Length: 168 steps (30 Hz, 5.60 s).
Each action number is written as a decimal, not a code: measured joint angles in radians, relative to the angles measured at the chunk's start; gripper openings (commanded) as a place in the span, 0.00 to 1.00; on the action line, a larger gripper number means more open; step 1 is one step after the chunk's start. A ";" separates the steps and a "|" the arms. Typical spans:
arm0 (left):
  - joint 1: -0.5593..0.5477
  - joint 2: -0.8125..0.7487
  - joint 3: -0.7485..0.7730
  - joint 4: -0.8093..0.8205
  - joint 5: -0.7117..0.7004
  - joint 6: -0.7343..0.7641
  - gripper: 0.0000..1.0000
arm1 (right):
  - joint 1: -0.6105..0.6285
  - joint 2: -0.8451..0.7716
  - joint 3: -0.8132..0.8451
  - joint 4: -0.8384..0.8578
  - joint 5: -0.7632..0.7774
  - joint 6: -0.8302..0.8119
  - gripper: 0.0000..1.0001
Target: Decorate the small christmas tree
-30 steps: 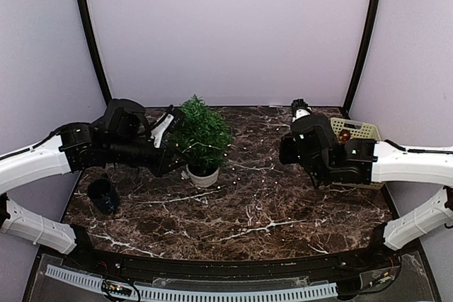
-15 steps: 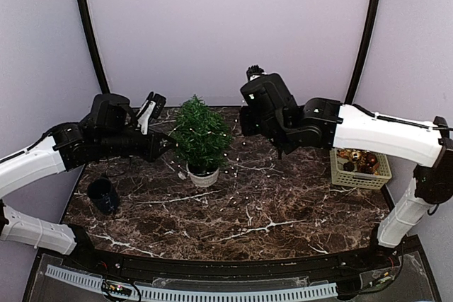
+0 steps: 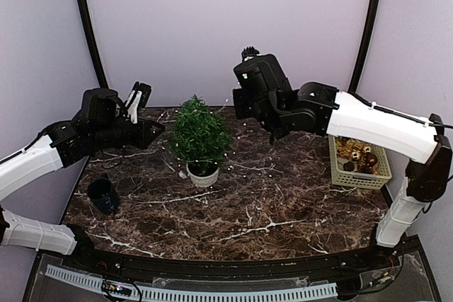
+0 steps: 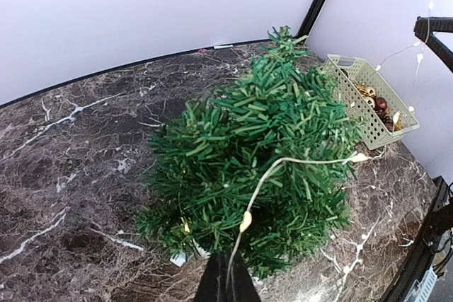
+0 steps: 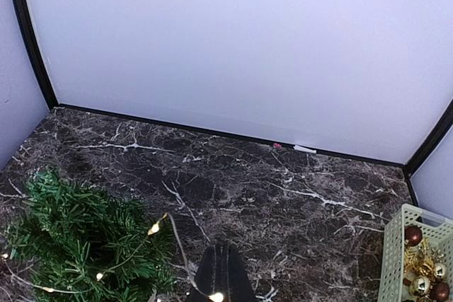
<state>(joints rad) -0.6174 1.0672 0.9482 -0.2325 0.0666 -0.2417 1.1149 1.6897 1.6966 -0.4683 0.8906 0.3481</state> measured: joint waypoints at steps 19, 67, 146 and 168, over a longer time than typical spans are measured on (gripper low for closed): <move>0.173 0.168 0.106 0.041 0.093 0.129 0.00 | -0.049 0.034 0.132 -0.011 -0.034 -0.105 0.00; 0.302 0.384 0.282 0.090 0.289 0.253 0.00 | -0.193 0.169 0.281 -0.070 -0.304 -0.035 0.00; 0.327 0.489 0.319 -0.038 0.565 0.237 0.78 | -0.188 -0.088 -0.291 -0.077 -0.716 0.120 0.00; 0.092 -0.050 -0.019 0.017 0.241 0.172 0.73 | -0.137 -0.098 -0.300 -0.014 -0.941 0.183 0.00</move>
<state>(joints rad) -0.5255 1.0172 0.9291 -0.2157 0.3077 -0.0692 0.9783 1.5913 1.3968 -0.4828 -0.0502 0.5316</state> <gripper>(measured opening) 0.735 0.011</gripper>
